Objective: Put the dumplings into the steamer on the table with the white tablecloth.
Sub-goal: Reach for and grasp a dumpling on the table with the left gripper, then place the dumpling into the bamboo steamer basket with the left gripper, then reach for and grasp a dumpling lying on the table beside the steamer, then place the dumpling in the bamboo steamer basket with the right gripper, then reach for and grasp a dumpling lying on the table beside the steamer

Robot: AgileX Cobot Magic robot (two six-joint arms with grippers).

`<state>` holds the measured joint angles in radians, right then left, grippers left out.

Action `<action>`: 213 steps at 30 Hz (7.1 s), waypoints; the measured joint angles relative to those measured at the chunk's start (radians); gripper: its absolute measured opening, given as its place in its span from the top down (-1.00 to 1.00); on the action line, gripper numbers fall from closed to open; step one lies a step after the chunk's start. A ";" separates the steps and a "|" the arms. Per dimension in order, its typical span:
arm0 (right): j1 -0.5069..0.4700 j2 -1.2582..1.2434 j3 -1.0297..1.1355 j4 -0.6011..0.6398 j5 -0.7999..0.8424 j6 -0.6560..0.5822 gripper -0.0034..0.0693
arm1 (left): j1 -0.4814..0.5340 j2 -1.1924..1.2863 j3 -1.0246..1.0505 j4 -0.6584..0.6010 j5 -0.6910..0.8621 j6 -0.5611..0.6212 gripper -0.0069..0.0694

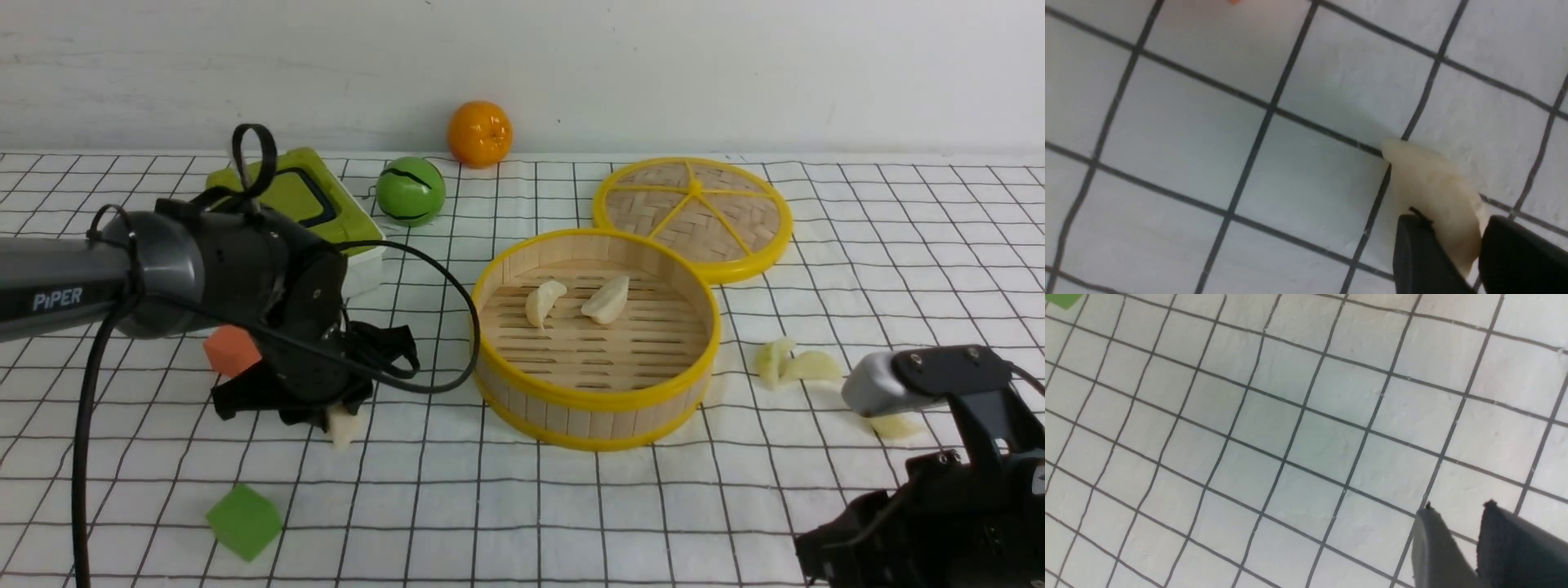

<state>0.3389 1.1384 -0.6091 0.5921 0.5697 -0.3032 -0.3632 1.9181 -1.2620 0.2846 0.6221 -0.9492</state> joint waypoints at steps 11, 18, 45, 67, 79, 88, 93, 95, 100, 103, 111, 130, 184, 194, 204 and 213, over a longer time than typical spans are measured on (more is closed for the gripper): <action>0.000 0.000 0.000 0.011 -0.002 -0.018 0.39 | -0.080 0.000 -0.295 -0.080 0.206 0.352 0.36; 0.000 0.000 0.000 0.011 -0.004 -0.020 0.36 | -0.214 0.055 -0.599 -0.191 0.236 0.545 0.36; 0.000 0.000 0.000 0.012 -0.023 -0.046 0.33 | -0.270 0.611 -1.183 -0.345 0.272 0.786 0.37; -0.045 0.056 -0.134 -0.006 0.102 -0.068 0.30 | -0.268 0.079 -1.250 -0.059 0.618 0.820 0.62; -0.381 0.399 -0.455 -0.053 0.070 -0.160 0.13 | -0.265 -0.402 -0.731 -0.063 0.618 0.698 0.85; -0.412 0.635 -0.516 -0.125 -0.015 -0.290 -0.25 | -0.265 -0.780 -0.078 0.004 0.592 0.585 0.85; -0.412 0.723 -0.526 -0.138 -0.093 -0.347 -0.32 | -0.265 -1.021 0.168 0.101 0.557 0.466 0.85; -0.412 0.754 -0.527 -0.141 -0.091 -0.356 -0.19 | -0.265 -1.116 0.270 0.141 0.530 0.421 0.85; -0.412 0.758 -0.545 -0.115 -0.029 -0.331 0.27 | -0.265 -1.244 0.442 0.234 0.499 0.396 0.85; -0.413 0.743 -0.578 -0.084 0.077 -0.299 0.27 | -0.265 -1.313 0.556 0.321 0.472 0.387 0.85; -0.337 0.629 -0.709 0.131 0.252 -0.229 0.29 | -0.265 -1.459 0.792 0.405 0.384 0.279 0.85; 0.128 0.925 -0.806 0.640 -0.356 -0.472 0.37 | -0.265 -1.920 0.956 0.450 0.209 0.229 0.85; -0.307 0.858 -0.809 -0.312 0.234 -0.359 0.96 | -0.265 -1.935 0.993 0.427 0.192 0.181 0.79; -0.307 0.830 -0.809 -0.307 0.312 -0.341 0.82 | -0.265 -1.935 0.993 0.427 0.192 0.181 0.77; -0.290 0.853 -0.809 -0.302 0.126 -0.461 -0.43 | -0.265 -1.935 0.993 0.427 0.192 0.181 0.75; -0.209 0.913 -0.811 -0.278 0.074 -0.728 -0.24 | -0.265 -1.935 0.993 0.427 0.192 0.177 0.74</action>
<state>0.1304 2.0513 -1.4203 0.3141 0.6436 -1.0312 -0.6286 -0.0170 -0.2694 0.7118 0.8141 -0.7719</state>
